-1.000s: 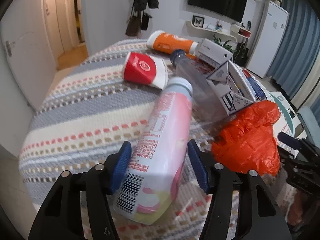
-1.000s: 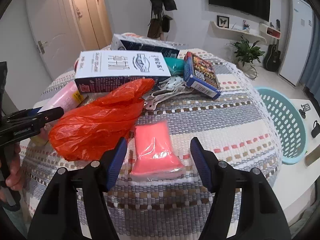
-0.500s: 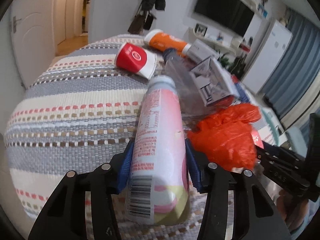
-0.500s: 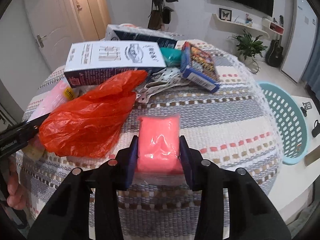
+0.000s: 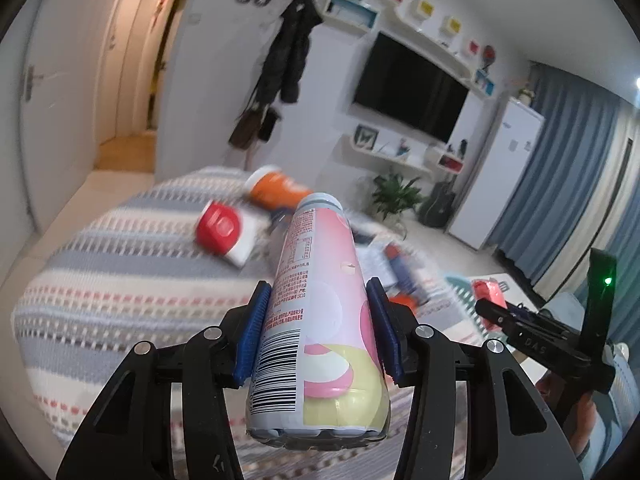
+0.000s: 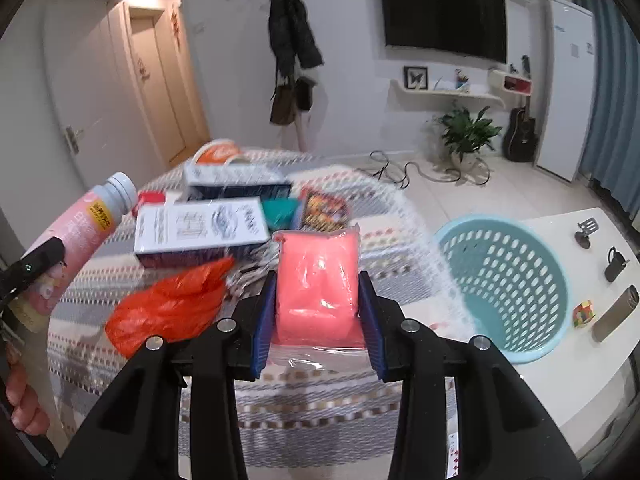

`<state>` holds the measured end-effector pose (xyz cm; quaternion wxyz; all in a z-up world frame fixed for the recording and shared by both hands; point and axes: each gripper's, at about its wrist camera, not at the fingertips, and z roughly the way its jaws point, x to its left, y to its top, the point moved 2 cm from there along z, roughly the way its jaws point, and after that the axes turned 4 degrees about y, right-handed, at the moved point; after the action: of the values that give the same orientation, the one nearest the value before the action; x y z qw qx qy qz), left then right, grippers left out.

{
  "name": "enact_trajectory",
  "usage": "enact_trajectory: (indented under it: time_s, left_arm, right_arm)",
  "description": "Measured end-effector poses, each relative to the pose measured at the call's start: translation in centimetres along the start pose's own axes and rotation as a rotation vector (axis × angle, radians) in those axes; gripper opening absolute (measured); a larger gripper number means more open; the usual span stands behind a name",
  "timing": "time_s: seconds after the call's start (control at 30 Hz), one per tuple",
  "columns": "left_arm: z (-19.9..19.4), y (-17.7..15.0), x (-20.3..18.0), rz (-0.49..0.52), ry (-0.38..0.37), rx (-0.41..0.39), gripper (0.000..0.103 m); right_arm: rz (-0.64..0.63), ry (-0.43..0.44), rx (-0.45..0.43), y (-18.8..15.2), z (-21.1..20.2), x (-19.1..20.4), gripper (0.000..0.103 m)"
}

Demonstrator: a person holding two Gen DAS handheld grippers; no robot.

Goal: Collect trash
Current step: 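Carry both items to the blue basket and open both tools to drop them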

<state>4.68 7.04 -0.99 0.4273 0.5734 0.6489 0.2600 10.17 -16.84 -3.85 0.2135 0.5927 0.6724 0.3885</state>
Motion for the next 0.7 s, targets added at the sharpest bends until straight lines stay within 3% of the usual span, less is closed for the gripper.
enact_trajectory:
  time_s: [0.2, 0.4, 0.5, 0.7]
  left_arm:
    - [0.7, 2.5, -6.6, 0.078, -0.097, -0.035, 0.047]
    - [4.5, 3.4, -14.0, 0.170, -0.178, 0.016, 0.047]
    - [7.2, 3.4, -17.9, 0.202, -0.224, 0.050, 0.047]
    - [13.6, 1.3, -22.9, 0.235, -0.281, 0.153, 0.047]
  right_arm:
    - [0.054, -0.072, -0.080, 2.2, -2.1, -4.5, 0.036]
    - [0.133, -0.148, -0.114, 3.2, -2.8, -10.7, 0.036]
    - [0.177, -0.185, -0.106, 3.1, -2.3, -14.1, 0.036]
    - [0.291, -0.242, -0.009, 0.9, 0.8, -20.6, 0.036]
